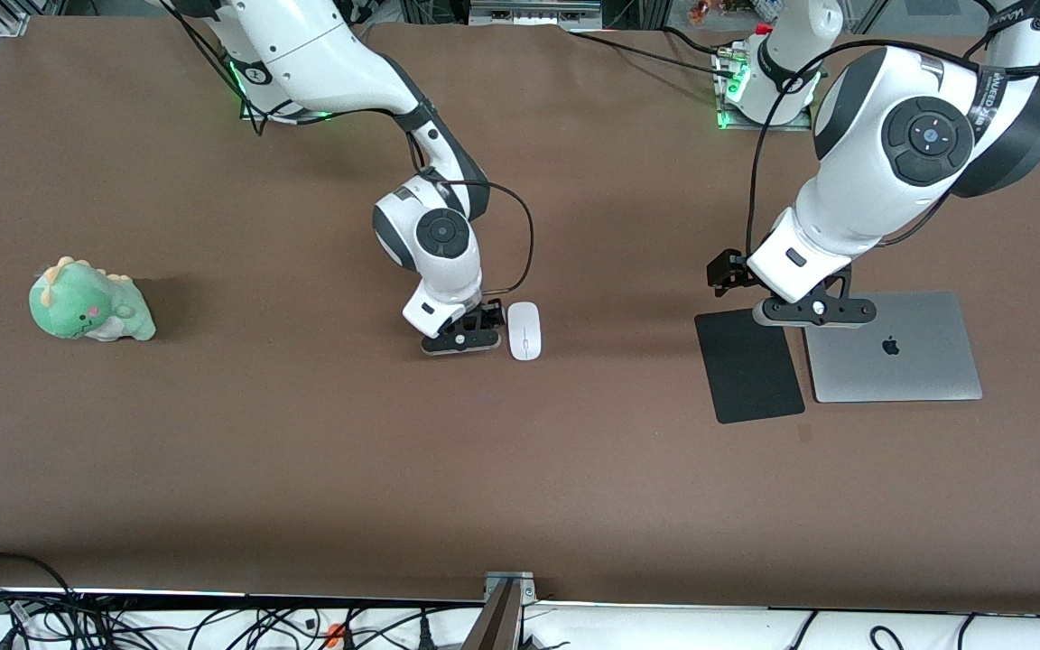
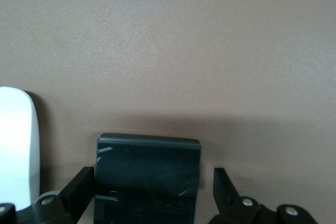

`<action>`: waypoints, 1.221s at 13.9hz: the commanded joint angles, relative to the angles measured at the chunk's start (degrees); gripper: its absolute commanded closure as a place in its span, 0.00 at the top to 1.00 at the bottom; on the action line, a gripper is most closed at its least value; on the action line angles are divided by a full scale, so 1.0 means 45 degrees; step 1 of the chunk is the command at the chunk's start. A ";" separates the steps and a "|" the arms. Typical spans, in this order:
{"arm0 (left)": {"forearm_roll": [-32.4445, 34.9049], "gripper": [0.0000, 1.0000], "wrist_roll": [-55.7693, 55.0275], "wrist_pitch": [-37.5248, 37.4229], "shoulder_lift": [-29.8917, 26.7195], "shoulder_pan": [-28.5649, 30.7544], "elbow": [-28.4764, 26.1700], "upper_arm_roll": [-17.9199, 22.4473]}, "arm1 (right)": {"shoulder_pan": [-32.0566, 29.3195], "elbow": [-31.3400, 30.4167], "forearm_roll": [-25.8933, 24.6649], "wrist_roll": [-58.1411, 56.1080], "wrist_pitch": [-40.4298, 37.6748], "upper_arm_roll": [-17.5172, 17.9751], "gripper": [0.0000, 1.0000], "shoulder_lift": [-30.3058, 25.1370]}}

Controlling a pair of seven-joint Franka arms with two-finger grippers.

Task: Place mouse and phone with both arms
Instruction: 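Grasp the black phone with the right gripper while the left gripper advances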

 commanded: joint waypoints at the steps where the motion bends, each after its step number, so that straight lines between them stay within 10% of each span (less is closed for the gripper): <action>1: -0.0210 1.00 -0.0045 -0.0013 0.0009 0.0044 0.0134 -0.0030 | -0.0040 -0.0113 -0.0133 -0.0129 0.0348 0.0003 0.98 0.0112; 5: -0.0814 1.00 -0.0123 0.0705 0.0165 0.0025 -0.0002 -0.0030 | -0.0021 -0.0113 -0.0133 -0.0051 0.0387 0.0003 0.93 0.0171; 9: -0.0815 1.00 -0.0745 0.1216 0.0478 -0.0034 -0.0022 -0.0400 | -0.0021 -0.0015 -0.0114 -0.0187 0.0251 0.0003 0.49 0.0132; 17: -0.0815 1.00 -0.2269 0.2893 0.1433 -0.0599 -0.0197 -0.0966 | -0.2047 0.2697 0.0217 -0.3696 -0.4669 0.0062 0.42 -0.0219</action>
